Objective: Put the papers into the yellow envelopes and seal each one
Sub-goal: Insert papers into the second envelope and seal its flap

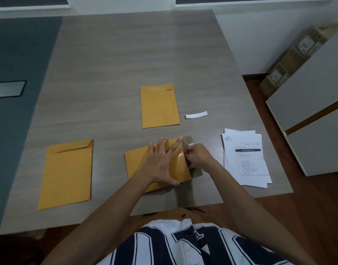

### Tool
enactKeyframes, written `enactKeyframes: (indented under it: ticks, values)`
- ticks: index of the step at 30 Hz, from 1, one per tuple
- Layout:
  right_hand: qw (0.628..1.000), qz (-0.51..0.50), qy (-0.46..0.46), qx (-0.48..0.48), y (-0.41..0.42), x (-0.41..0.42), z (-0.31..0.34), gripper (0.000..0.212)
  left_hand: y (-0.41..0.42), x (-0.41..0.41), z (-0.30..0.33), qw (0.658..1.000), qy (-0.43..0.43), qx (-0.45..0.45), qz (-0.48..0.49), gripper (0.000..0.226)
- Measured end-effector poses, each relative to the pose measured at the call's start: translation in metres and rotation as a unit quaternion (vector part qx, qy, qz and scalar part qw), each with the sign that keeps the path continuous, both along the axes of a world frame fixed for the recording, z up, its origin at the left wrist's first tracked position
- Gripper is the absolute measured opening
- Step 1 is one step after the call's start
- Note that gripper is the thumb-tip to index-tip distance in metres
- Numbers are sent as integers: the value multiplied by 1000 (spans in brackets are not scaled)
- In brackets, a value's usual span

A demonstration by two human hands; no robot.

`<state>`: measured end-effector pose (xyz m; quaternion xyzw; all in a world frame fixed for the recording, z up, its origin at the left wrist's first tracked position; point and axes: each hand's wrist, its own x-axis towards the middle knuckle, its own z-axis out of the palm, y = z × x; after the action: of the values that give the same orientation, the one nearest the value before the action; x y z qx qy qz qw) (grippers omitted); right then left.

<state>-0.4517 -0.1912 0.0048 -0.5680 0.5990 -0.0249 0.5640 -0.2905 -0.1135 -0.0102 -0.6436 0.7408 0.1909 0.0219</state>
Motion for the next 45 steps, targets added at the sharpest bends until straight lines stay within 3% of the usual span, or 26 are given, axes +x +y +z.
enactKeyframes:
  ticks: [7,10,12,17,21,34,45]
  values:
    - [999,-16,-33,0,-1,-3,-8,10,3,6,-10,1000,-20,21,10,145]
    - [993,-18,9,-116,-2,-9,-18,12,2,11,-21,997,-49,67,10,139]
    - [978,34,64,-196,-2,-14,-31,12,0,11,-27,994,-63,88,5,132]
    - [944,130,113,-281,3,-14,-49,28,-10,-4,-30,998,-35,34,36,98]
    - [944,134,118,-278,3,-9,-52,42,-18,-11,-28,998,-33,32,52,100]
    - [943,83,107,-304,-10,-3,-62,11,-20,-13,-25,997,-44,37,55,105]
    - [948,27,85,-305,-4,-3,-69,18,-19,-12,-25,997,-41,35,58,105]
